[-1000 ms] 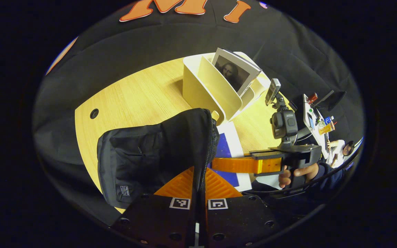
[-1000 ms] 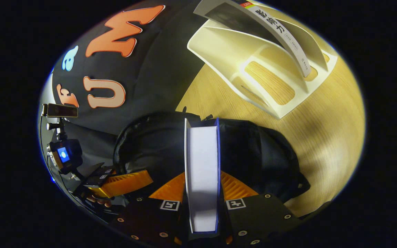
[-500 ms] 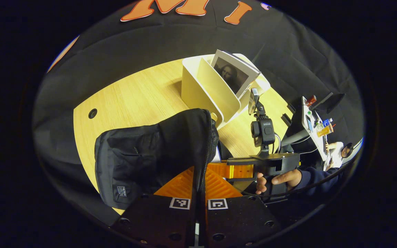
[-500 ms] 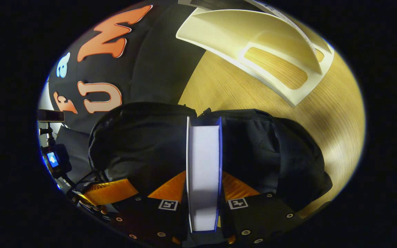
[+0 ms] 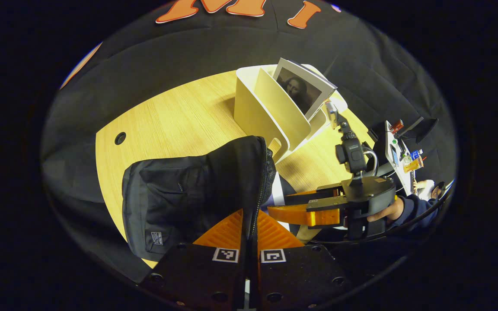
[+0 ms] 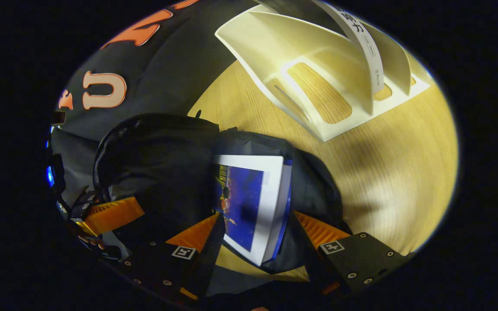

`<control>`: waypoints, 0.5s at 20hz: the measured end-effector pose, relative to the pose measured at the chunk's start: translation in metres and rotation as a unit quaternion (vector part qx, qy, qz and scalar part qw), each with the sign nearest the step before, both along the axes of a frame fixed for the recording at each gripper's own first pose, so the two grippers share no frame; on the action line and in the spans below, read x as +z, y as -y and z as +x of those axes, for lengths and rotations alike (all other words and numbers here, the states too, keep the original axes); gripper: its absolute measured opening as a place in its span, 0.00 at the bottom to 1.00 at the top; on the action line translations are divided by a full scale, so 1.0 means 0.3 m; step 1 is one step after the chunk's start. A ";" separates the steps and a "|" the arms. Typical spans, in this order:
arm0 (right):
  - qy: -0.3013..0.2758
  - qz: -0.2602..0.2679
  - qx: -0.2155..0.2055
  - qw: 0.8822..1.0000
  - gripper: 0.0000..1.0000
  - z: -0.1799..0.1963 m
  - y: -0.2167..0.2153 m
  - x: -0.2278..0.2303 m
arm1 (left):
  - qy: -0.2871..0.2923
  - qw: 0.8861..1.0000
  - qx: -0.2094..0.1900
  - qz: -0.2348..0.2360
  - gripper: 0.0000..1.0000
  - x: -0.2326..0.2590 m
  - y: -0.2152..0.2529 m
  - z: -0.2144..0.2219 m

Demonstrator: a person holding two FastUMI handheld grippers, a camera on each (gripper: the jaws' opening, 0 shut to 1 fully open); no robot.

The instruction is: Open the schoolbag, grab two books from the bookshelf and put them into the schoolbag.

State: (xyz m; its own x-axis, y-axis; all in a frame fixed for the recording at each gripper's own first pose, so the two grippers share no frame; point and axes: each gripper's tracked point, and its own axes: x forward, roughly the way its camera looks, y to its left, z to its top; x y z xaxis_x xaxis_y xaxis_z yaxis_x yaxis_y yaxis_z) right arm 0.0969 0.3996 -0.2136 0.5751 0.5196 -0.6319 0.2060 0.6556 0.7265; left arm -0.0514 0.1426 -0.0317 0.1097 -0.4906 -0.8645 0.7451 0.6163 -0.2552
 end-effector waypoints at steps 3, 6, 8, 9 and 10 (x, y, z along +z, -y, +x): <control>-0.001 -0.038 0.018 0.999 0.98 -0.034 0.069 0.007 | -0.003 1.000 0.003 -0.002 0.05 -0.015 -0.002 0.004; 0.000 -0.083 0.038 0.996 0.98 -0.073 0.150 0.034 | -0.003 1.000 0.009 -0.004 0.05 -0.023 0.007 0.010; -0.011 -0.114 0.045 0.992 0.98 -0.096 0.223 0.052 | -0.001 1.000 0.013 -0.005 0.05 -0.022 0.008 0.012; -0.011 -0.123 0.049 0.991 0.98 -0.099 0.254 0.073 | 0.001 1.000 0.015 -0.004 0.05 -0.027 0.005 0.012; -0.011 -0.130 0.052 0.990 0.99 -0.103 0.284 0.092 | 0.002 1.000 0.017 -0.004 0.05 -0.022 0.003 0.009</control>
